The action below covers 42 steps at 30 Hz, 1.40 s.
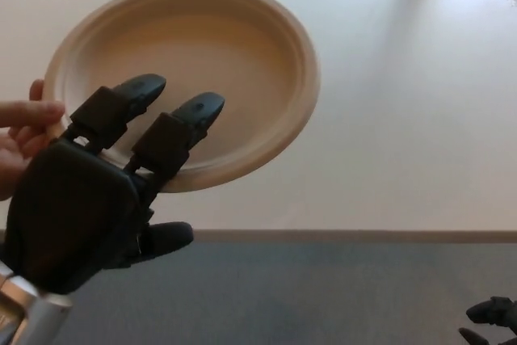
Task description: A person passes a plate to the robot and the robot grabs it with its left hand and places it at the centre of the table infront of it
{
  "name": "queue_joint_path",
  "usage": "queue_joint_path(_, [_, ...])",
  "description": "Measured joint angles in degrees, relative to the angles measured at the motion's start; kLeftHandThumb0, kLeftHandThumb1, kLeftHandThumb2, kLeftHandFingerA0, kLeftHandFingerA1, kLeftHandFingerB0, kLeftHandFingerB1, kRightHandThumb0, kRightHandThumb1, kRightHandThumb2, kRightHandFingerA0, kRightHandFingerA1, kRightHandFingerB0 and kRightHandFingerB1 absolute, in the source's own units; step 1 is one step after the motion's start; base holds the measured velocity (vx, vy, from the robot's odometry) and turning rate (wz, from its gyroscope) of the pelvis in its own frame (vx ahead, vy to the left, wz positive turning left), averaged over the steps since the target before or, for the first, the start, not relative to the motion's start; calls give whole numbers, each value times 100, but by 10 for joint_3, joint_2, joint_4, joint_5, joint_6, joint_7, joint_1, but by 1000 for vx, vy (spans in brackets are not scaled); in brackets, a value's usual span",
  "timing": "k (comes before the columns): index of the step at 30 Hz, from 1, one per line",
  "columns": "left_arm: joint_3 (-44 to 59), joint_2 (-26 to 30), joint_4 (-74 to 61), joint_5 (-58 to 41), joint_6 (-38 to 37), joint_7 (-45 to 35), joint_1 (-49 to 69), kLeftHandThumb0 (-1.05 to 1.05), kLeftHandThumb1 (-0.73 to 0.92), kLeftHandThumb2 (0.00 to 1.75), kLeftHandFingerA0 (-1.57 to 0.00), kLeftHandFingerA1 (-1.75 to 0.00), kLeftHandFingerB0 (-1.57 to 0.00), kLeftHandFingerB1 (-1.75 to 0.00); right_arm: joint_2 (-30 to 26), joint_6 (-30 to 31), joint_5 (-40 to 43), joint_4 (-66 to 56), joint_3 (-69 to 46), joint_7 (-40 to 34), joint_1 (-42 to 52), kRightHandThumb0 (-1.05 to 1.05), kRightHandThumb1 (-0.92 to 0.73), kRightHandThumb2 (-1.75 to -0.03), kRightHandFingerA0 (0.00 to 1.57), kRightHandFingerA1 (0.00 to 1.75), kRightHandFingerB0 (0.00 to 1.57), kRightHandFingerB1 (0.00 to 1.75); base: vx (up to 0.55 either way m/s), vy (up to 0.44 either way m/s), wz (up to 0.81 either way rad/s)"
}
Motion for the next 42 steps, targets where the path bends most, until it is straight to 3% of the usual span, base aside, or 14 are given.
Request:
queue_joint_path(2, [-5, 1, 3, 21, 11, 17, -3, -37, 68, 60, -37, -36, -12, -32, 0, 0, -1, 0, 0, 0, 0, -83, -83, -65, 29, 56, 22, 44, 0, 0, 0])
queue_joint_path(3, [-7, 1, 3, 27, 14, 22, -4, -26, 51, 94, -35, -57, -2, -46, 0, 0, -1, 0, 0, 1, 0, -84, -83, -65, 30, 56, 22, 44, 0, 0, 0])
queue_joint_path(4, [-12, 0, 5, 38, 22, 33, -6, -26, 51, 94, -35, -57, -2, -46, 0, 0, -1, 0, 0, 1, 0, -84, -83, -65, 30, 56, 22, 44, 0, 0, 0])
queue_joint_path(5, [-15, -1, 5, 45, 27, 39, -7, -24, 69, 61, -73, -159, -29, -32, 0, 0, -1, 0, 0, 1, -1, -84, -84, -65, 32, 57, 22, 44, 0, 0, 0])
queue_joint_path(7, [-21, -3, 9, 51, 38, 53, -13, -23, 67, 61, -82, -160, -37, -33, 0, 0, -2, 0, 0, 1, -1, -83, -83, -65, 32, 58, 22, 44, 0, 0, 0])
queue_joint_path(8, [-23, -2, 13, 53, 43, 62, -17, -25, 64, 59, -89, -116, -54, -37, 0, 0, -2, 0, 0, 1, -1, -82, -83, -66, 35, 58, 22, 44, 0, 0, 0])
queue_joint_path(9, [-26, -2, 15, 54, 46, 68, -20, -25, 64, 59, -89, -116, -54, -37, 0, 0, -2, 0, 0, 1, -1, -82, -83, -66, 35, 58, 22, 44, 0, 0, 0])
queue_joint_path(10, [-28, -2, 19, 56, 48, 76, -23, -32, 67, 57, -80, -174, -65, -39, 0, 0, -2, 0, 0, 2, -1, -80, -82, -65, 31, 55, 23, 42, 0, 0, 0])
queue_joint_path(11, [-30, -1, 23, 57, 49, 82, -26, -32, 67, 57, -80, -174, -65, -39, 0, 0, -2, 0, 0, 2, -1, -80, -82, -65, 31, 55, 23, 42, 0, 0, 0])
queue_joint_path(12, [-34, 0, 26, 58, 52, 88, -30, -30, 72, 56, -70, -173, -66, -83, 0, 0, -2, 0, -2, 2, -1, -79, -64, -105, 33, 62, 16, 51, 0, 0, 0])
queue_joint_path(13, [-36, 0, 28, 59, 54, 92, -32, -30, 72, 56, -70, -173, -66, -83, 0, 0, -2, 0, -2, 2, -1, -79, -64, -105, 33, 62, 16, 51, 0, 0, 0])
queue_joint_path(14, [-40, 3, 34, 62, 57, 102, -36, -30, 74, 56, -67, -175, -57, -104, 0, 0, -2, 0, -2, 2, -2, -80, -84, -65, 36, 57, 23, 43, 0, 0, 0])
queue_joint_path(20, [-61, 16, 38, 83, 73, 144, -30, -32, 70, 59, -77, -175, -54, -112, 0, 0, -3, 0, -3, 5, 0, -81, -83, -66, 29, 55, 25, 42, 0, 0, 0])
queue_joint_path(42, [-130, 43, 67, 96, 96, 214, -21, -34, 63, 59, -83, -168, -74, -73, 0, 0, -7, -1, 11, 6, 5, -79, -84, -66, 31, 55, 26, 43, 0, 0, 0])
